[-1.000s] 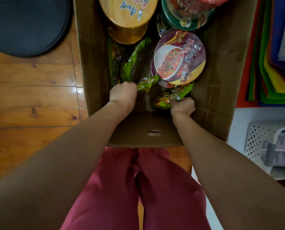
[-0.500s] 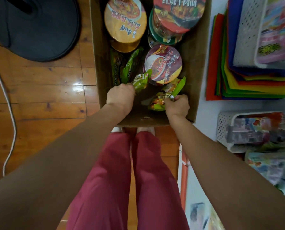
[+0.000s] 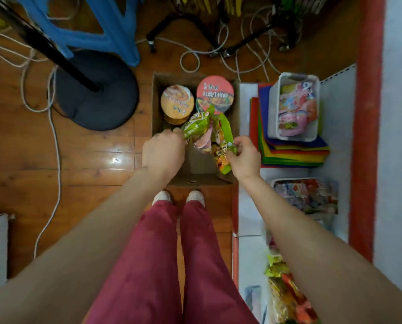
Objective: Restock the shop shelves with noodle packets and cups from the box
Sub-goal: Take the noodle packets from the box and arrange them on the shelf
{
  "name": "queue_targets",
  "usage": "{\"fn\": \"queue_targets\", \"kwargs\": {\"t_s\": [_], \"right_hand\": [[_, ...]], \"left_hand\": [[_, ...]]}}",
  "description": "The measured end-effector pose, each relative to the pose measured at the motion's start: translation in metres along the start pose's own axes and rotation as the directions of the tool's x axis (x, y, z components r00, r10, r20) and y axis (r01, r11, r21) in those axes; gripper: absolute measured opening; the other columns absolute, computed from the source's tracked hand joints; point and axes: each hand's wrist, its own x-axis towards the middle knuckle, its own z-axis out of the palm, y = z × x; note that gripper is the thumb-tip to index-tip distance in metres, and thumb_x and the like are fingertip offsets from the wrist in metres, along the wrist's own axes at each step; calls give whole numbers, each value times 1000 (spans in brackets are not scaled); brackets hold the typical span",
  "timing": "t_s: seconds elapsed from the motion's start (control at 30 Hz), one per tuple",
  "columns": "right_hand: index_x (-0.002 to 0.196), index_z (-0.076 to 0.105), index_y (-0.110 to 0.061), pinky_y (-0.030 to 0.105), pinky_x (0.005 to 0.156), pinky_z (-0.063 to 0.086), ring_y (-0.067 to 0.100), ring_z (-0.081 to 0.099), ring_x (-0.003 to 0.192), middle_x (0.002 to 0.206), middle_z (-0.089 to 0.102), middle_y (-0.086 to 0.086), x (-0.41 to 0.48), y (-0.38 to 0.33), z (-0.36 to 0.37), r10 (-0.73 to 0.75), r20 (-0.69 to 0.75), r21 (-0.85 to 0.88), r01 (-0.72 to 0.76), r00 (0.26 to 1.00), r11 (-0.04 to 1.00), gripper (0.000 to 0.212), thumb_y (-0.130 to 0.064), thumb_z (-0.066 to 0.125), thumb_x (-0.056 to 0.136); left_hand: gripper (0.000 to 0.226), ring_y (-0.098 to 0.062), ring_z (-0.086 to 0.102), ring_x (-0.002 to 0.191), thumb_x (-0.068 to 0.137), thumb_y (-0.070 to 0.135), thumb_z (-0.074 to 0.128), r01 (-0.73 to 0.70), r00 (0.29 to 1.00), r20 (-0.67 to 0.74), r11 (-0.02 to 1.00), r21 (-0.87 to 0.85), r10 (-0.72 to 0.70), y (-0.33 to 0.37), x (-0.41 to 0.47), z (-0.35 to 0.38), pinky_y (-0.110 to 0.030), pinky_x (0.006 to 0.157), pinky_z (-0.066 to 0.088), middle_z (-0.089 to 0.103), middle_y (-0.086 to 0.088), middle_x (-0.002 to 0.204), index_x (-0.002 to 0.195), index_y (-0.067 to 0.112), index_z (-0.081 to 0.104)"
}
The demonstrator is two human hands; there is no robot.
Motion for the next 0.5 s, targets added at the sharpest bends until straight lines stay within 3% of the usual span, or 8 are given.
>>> {"fn": "queue_targets", "kwargs": {"t_s": [0.13, 0.23, 0.33, 0.5], "right_hand": [[112, 55, -10, 36, 80, 47, 28, 59, 99, 107, 64, 11, -28, -36, -65, -132, -72, 31, 134, 989, 990, 27, -10, 59, 86], [114, 56, -14, 40, 79, 48, 28, 59, 94, 102, 63, 12, -51, -59, -108, -194, -149, 34, 201, 970, 979, 27, -12, 58, 87], [119, 56, -13, 36, 89, 46, 25, 56, 105, 113, 61, 10, -76, -82, -148, -229, -214, 38, 242, 950, 969, 31, -10, 56, 89], [121, 57, -11, 28, 93, 39, 23, 55, 113, 120, 61, 8, -120, -115, -206, -244, -377, -10, 259, 894, 966, 33, -7, 56, 88]], "left_hand": [[24, -38, 59, 90, 96, 23, 42, -17, 993, -121, 999, -49, 11, 16, -27, -71, -35, 60, 33, 62, -17, 100, 101, 4, 55], [27, -39, 59, 91, 96, 26, 44, -44, 975, -222, 991, -127, 15, 23, -40, -120, -40, 64, 42, 62, -17, 101, 105, 5, 58], [24, -38, 60, 89, 96, 22, 45, -129, 944, -324, 975, -179, 65, 25, -51, -167, -41, 66, 45, 64, -15, 100, 107, 6, 59], [22, -39, 59, 85, 97, 21, 43, -273, 886, -421, 952, -136, 193, 21, -66, -237, -35, 60, 32, 64, -15, 93, 103, 7, 58]]}}
